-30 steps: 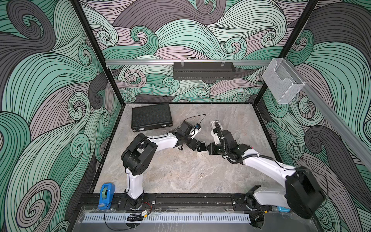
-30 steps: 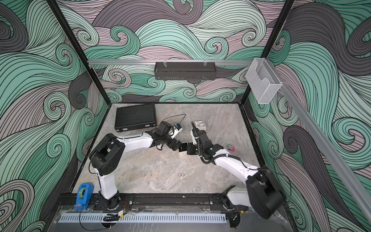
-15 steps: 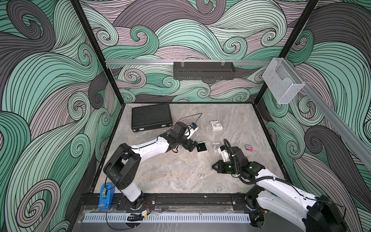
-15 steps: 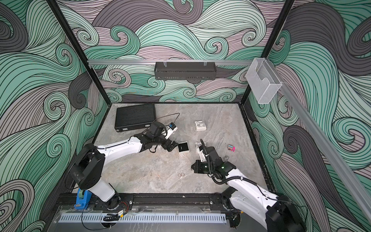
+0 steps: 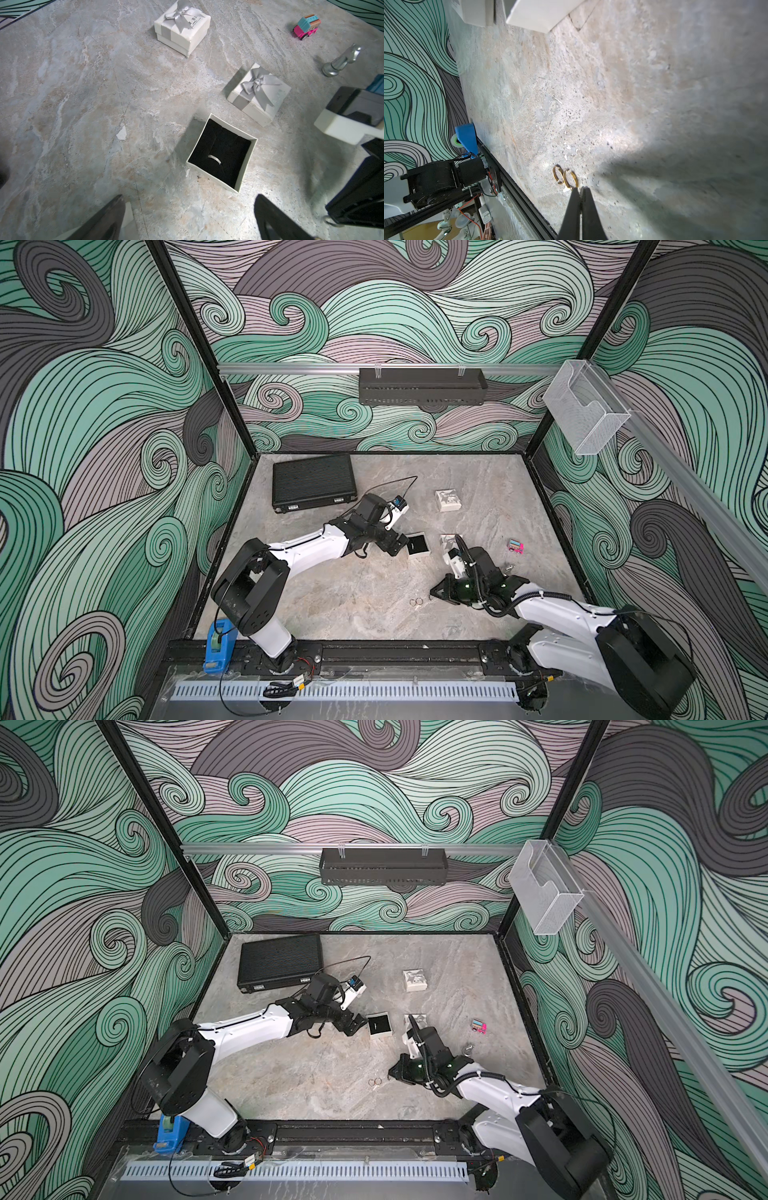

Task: Take the rings out of the lift-off lid box
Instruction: Place the ring at the center of the board, then take out the ring from the jewelry box.

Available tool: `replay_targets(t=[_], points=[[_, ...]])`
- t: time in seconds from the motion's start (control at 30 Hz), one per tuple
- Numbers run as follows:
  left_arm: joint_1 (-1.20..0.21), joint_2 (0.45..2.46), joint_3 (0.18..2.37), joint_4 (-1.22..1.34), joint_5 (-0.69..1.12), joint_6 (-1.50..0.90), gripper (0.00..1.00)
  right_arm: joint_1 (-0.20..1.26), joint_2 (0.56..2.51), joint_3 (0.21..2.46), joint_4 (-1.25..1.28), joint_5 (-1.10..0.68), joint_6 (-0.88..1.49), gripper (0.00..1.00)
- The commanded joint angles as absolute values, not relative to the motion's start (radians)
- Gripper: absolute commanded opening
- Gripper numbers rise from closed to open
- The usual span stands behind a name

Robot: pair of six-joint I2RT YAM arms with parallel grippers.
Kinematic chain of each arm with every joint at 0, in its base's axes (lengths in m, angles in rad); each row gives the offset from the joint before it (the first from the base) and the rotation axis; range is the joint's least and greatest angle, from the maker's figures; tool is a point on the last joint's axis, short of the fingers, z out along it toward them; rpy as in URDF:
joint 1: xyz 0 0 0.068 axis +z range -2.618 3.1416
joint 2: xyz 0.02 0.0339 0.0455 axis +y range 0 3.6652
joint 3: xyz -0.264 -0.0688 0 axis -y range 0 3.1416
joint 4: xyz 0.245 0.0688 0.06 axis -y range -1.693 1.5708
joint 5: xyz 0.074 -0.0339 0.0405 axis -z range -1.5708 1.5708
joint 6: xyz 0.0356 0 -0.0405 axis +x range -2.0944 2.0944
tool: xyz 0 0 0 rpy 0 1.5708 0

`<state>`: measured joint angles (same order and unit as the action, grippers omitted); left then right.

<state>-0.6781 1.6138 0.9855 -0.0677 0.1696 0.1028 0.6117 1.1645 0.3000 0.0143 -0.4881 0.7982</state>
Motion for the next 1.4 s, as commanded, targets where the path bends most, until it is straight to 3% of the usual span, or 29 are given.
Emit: replay_targets(t=[0.0, 0.47, 0.83, 0.93, 1.0, 1.07, 1.1, 1.37], points=[[-0.679, 1.602, 0.986, -0.064, 0.192, 0.097, 0.98, 0.628, 1.209, 0.298, 0.097, -0.500, 0.833, 0.00], [-0.678, 1.608, 0.982, -0.059, 0.193, 0.098, 0.97, 0.658, 1.219, 0.299, 0.033, -0.438, 0.803, 0.07], [-0.678, 1.600, 0.978, -0.070, 0.177, 0.107, 0.97, 0.660, 1.118, 0.345, -0.166, -0.372, 0.726, 0.27], [-0.678, 1.591, 0.978, -0.090, 0.153, 0.116, 0.97, 0.660, 1.066, 0.407, -0.281, -0.327, 0.670, 0.43], [-0.678, 1.581, 0.977, -0.110, 0.123, 0.121, 0.97, 0.659, 1.039, 0.466, -0.353, -0.292, 0.612, 0.62], [-0.678, 1.565, 0.962, -0.112, 0.090, 0.122, 0.97, 0.651, 1.042, 0.539, -0.431, -0.257, 0.542, 0.92], [-0.678, 1.558, 0.953, -0.106, 0.080, 0.121, 0.98, 0.644, 1.057, 0.576, -0.452, -0.250, 0.513, 0.99], [-0.675, 1.537, 0.924, -0.072, 0.063, 0.108, 0.98, 0.603, 1.255, 0.858, -0.466, -0.226, 0.362, 1.00]])
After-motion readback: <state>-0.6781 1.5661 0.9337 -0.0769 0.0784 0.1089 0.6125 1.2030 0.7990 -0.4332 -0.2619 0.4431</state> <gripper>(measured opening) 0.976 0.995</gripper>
